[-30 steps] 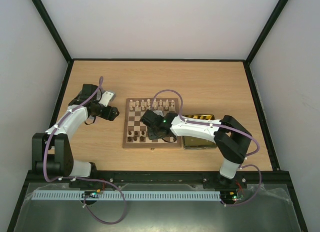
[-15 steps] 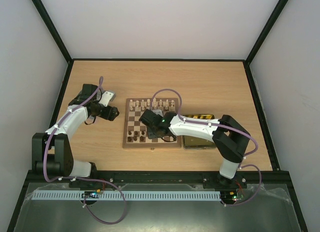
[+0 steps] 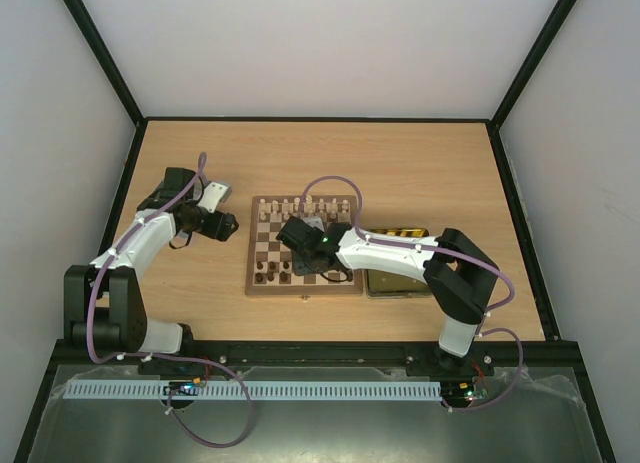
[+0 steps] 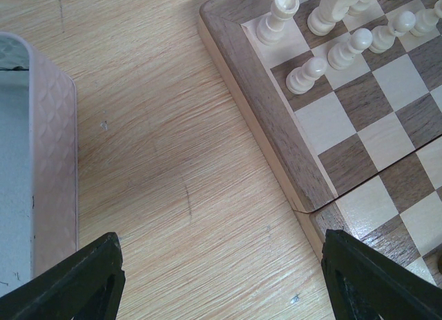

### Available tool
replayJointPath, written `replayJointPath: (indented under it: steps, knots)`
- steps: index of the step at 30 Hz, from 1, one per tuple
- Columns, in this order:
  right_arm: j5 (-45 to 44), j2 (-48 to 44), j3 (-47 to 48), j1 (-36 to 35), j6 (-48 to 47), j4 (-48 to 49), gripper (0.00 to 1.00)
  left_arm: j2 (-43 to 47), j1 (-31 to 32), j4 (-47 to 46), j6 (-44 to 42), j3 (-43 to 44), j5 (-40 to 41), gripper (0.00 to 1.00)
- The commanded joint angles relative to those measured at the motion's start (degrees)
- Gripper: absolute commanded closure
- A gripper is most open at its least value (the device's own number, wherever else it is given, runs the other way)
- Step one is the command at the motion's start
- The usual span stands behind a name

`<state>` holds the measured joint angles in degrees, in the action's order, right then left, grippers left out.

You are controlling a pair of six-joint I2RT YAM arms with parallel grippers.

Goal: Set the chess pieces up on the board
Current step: Place the chess piece on the chessboard.

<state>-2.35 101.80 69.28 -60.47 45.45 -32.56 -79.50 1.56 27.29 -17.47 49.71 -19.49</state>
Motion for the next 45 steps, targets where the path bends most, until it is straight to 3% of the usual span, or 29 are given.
replayJointPath:
  steps: [1, 18, 27, 38, 45]
  knots:
    - [-1.19, -0.63, -0.05, -0.42, 0.51, -1.46, 0.95, 0.74, -0.33, -0.22, -0.1, -0.62, -0.73, 0.21]
    - [-0.51, -1.83, -2.43, -0.36, 0.87, -0.75, 0.96, 0.71, -0.33, -0.04, -0.02, -0.49, -0.72, 0.21]
    - [0.57, -1.94, -1.86, -0.38, 0.6, -0.06, 0.76, 0.58, -0.33, -0.22, -0.02, -0.65, -0.49, 0.21]
    - [-1.5, -3.3, 0.25, -0.35, 0.52, -2.21, 0.75, 0.29, -0.33, -0.39, -0.11, -0.75, -0.36, 0.21]
    - [-7.81, -7.6, 1.67, -0.1, 0.94, -6.36, 0.74, 0.14, -0.33, -0.39, -0.1, -0.71, -0.33, 0.21]
